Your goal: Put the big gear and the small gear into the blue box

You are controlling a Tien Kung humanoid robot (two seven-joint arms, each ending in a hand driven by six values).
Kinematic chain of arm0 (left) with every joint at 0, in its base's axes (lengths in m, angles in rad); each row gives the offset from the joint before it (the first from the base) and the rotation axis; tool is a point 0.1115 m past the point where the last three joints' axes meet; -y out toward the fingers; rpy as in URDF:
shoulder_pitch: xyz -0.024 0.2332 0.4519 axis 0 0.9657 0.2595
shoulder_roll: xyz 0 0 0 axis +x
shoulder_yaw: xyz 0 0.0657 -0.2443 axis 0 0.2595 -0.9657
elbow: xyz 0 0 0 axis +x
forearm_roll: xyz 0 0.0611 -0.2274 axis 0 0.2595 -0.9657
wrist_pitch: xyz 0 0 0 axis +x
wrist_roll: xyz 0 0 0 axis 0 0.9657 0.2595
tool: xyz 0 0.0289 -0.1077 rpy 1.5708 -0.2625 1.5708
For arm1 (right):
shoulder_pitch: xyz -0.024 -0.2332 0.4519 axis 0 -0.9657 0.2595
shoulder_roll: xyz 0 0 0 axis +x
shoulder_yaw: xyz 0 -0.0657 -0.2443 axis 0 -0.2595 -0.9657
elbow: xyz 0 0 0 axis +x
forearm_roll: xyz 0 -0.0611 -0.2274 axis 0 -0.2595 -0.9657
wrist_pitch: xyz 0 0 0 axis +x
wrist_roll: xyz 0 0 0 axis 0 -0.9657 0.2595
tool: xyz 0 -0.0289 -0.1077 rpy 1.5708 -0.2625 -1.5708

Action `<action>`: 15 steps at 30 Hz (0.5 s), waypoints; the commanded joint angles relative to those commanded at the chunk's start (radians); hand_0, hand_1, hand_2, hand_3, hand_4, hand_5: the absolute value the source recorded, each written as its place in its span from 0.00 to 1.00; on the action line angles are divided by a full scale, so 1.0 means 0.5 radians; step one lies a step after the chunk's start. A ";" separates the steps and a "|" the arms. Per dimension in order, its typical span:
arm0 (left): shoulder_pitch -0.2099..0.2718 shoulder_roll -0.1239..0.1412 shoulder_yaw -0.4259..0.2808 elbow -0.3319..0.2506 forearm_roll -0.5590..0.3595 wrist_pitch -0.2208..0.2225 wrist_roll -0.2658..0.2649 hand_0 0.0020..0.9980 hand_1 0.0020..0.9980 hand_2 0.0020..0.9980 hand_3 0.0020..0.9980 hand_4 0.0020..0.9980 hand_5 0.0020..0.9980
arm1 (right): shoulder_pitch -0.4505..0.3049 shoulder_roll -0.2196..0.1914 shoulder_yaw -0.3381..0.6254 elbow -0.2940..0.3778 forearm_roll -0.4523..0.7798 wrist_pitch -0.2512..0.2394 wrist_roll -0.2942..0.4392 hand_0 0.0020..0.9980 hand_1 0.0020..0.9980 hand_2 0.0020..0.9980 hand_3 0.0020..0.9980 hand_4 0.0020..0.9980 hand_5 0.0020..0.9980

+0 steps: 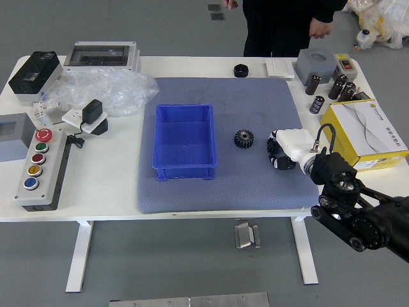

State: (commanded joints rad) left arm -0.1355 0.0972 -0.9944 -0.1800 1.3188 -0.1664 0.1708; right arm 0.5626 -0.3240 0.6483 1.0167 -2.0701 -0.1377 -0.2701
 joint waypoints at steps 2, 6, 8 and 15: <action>0.001 0.000 0.001 0.000 0.000 0.000 0.000 0.85 0.82 0.79 0.82 0.66 0.31 | 0.000 0.000 -0.001 -0.002 0.002 -0.005 0.001 0.57 0.51 0.54 0.62 0.55 0.20; 0.002 0.000 0.002 0.000 0.000 0.000 0.000 0.85 0.82 0.79 0.82 0.66 0.31 | 0.000 0.001 -0.003 -0.006 0.008 -0.014 0.002 0.57 0.51 0.54 0.62 0.55 0.20; 0.003 0.000 0.002 0.000 0.001 0.000 0.001 0.85 0.82 0.79 0.82 0.66 0.30 | 0.001 0.001 -0.006 -0.008 0.011 -0.018 0.003 0.56 0.50 0.52 0.61 0.53 0.22; 0.002 0.000 0.001 0.000 0.005 -0.002 0.001 0.85 0.82 0.79 0.82 0.66 0.31 | 0.007 0.001 -0.006 -0.013 0.009 -0.033 0.004 0.56 0.48 0.51 0.61 0.52 0.23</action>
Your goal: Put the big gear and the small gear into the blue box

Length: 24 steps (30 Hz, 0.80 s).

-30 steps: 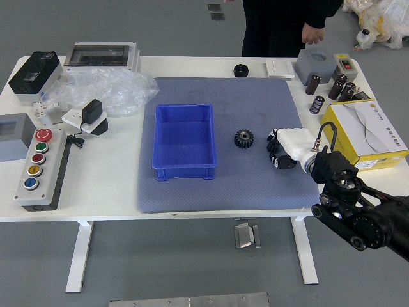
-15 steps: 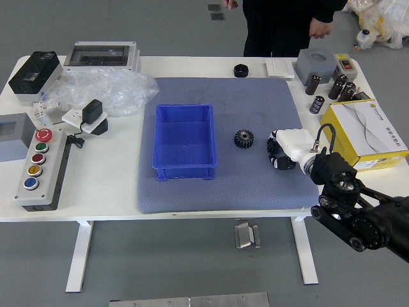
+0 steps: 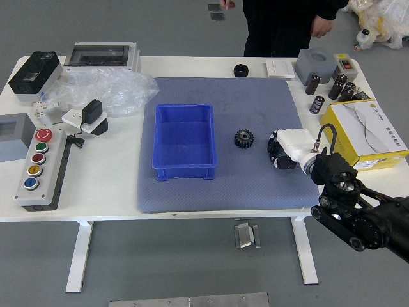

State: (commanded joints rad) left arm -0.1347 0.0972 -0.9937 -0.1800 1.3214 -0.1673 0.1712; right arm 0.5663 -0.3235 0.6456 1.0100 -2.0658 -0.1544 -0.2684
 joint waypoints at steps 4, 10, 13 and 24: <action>0.001 0.001 0.001 0.000 0.000 0.000 0.001 0.85 0.82 0.79 0.82 0.66 0.31 | 0.005 -0.001 0.008 0.003 -0.008 -0.008 -0.002 0.56 0.48 0.51 0.61 0.52 0.23; 0.003 0.001 -0.002 0.000 0.002 0.000 0.001 0.85 0.82 0.79 0.82 0.66 0.31 | 0.018 -0.004 0.053 0.020 -0.032 -0.011 -0.009 0.57 0.48 0.51 0.60 0.51 0.23; 0.004 0.001 -0.004 0.000 0.002 -0.001 0.001 0.85 0.82 0.79 0.82 0.66 0.31 | 0.027 -0.007 0.083 0.030 -0.044 -0.010 -0.015 0.57 0.48 0.51 0.61 0.52 0.22; 0.006 0.002 -0.013 0.000 0.002 -0.003 0.002 0.85 0.82 0.79 0.82 0.66 0.30 | 0.073 -0.022 0.211 0.129 -0.111 0.012 -0.048 0.57 0.48 0.50 0.61 0.50 0.24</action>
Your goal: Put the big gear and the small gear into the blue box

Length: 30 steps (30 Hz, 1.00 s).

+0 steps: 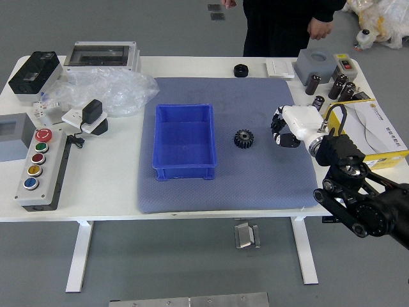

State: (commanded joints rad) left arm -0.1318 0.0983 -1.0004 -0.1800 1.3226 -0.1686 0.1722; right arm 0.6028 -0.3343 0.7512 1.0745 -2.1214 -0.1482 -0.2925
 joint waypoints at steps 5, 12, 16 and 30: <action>0.001 0.002 -0.006 0.000 0.002 -0.002 0.001 0.85 0.82 0.79 0.82 0.66 0.31 | 0.038 0.004 0.032 0.097 -0.029 0.018 -0.020 0.57 0.48 0.50 0.61 0.49 0.24; 0.004 0.002 -0.010 0.000 0.006 -0.004 0.004 0.85 0.82 0.79 0.82 0.66 0.31 | 0.092 0.048 0.039 0.264 -0.081 0.051 -0.055 0.57 0.48 0.50 0.61 0.49 0.24; 0.006 0.003 -0.010 0.000 0.009 -0.005 0.006 0.85 0.82 0.79 0.82 0.66 0.31 | 0.119 0.112 0.014 0.341 -0.108 0.064 -0.070 0.57 0.48 0.50 0.61 0.49 0.24; -0.002 0.002 -0.013 0.000 0.040 -0.016 0.012 0.85 0.82 0.79 0.82 0.66 0.30 | 0.217 0.455 -0.157 0.318 -0.138 0.070 -0.080 0.58 0.48 0.50 0.61 0.49 0.24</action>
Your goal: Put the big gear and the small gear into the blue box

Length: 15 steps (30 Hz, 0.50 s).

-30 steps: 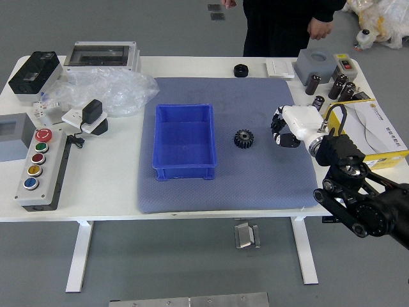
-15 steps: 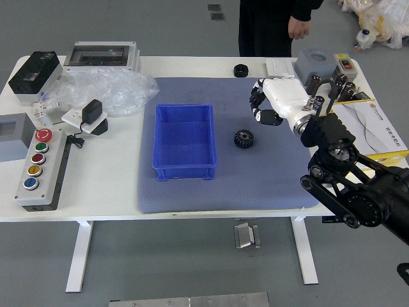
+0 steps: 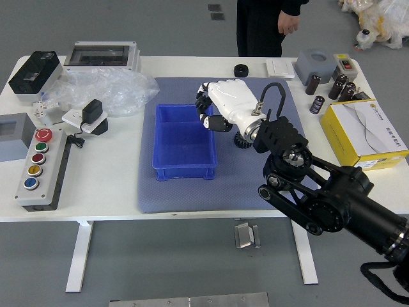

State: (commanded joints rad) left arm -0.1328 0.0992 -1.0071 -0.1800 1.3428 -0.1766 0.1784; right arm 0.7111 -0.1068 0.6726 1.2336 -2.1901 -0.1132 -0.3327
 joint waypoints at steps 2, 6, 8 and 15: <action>-0.001 0.000 0.001 0.000 0.004 -0.002 0.001 0.85 0.82 0.79 0.82 0.66 0.30 | 0.007 0.031 -0.020 -0.010 0.002 0.002 0.001 0.58 0.48 0.50 0.61 0.49 0.24; -0.003 0.001 0.005 0.000 0.008 -0.002 0.002 0.85 0.82 0.79 0.82 0.66 0.30 | 0.007 0.067 -0.046 -0.029 0.017 0.037 0.007 0.56 0.49 0.52 0.63 0.52 0.27; -0.002 0.003 0.009 0.000 0.008 -0.002 0.003 0.85 0.82 0.79 0.82 0.66 0.30 | 0.006 0.074 -0.050 -0.037 0.027 0.061 0.011 0.56 0.49 0.52 0.63 0.52 0.27; -0.004 0.004 0.012 0.000 0.016 -0.004 0.004 0.85 0.82 0.79 0.82 0.66 0.30 | 0.003 0.094 -0.035 -0.055 0.056 0.129 0.035 0.58 0.52 0.58 0.69 0.73 0.40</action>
State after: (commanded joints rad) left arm -0.1350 0.1012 -1.0009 -0.1800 1.3508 -0.1786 0.1805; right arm 0.7125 -0.0597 0.6553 1.2059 -2.1623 -0.0487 -0.3152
